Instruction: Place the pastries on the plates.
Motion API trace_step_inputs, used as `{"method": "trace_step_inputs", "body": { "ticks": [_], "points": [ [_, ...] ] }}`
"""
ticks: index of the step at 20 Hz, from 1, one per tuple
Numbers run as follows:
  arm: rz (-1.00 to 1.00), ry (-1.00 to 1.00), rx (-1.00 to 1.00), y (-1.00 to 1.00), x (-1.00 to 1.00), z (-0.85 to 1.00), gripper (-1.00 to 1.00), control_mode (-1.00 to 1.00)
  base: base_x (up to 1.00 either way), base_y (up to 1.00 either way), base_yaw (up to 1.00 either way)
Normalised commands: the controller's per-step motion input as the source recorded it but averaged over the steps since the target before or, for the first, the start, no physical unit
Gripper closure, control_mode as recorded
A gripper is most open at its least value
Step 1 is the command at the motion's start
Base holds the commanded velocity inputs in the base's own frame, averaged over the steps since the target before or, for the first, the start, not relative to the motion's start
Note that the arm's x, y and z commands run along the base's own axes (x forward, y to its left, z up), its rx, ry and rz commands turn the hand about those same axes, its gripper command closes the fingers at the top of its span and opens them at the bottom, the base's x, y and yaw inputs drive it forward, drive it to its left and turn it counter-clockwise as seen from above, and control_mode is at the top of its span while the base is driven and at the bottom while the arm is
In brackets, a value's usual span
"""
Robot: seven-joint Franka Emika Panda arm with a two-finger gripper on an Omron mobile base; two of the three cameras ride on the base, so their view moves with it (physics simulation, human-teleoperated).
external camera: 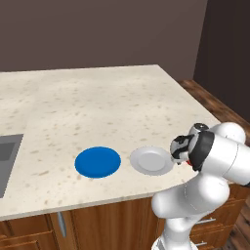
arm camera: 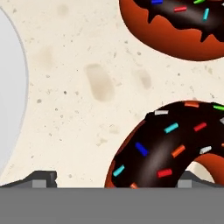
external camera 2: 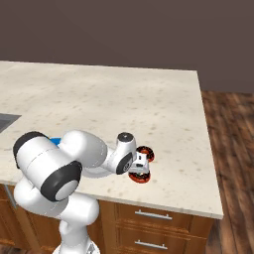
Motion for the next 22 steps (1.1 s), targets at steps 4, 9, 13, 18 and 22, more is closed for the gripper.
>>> {"method": "trace_step_inputs", "body": {
  "ticks": [4,9,13,18,22],
  "points": [
    [0.00,0.00,0.00,0.00,0.00,-0.02,-1.00,-1.00,0.00,0.00,0.00],
    [0.00,0.00,0.00,0.00,0.00,0.00,1.00,-1.00,0.00,0.00,0.00],
    [0.00,0.00,0.00,0.00,0.00,0.00,1.00,-1.00,0.00,0.00,0.00],
    [0.00,0.00,0.00,0.03,0.00,0.15,1.00,-1.00,0.00,0.00,0.00],
    [0.00,0.00,-0.07,0.18,0.05,0.95,1.00,-1.00,0.00,0.00,0.00]
  ]
}}
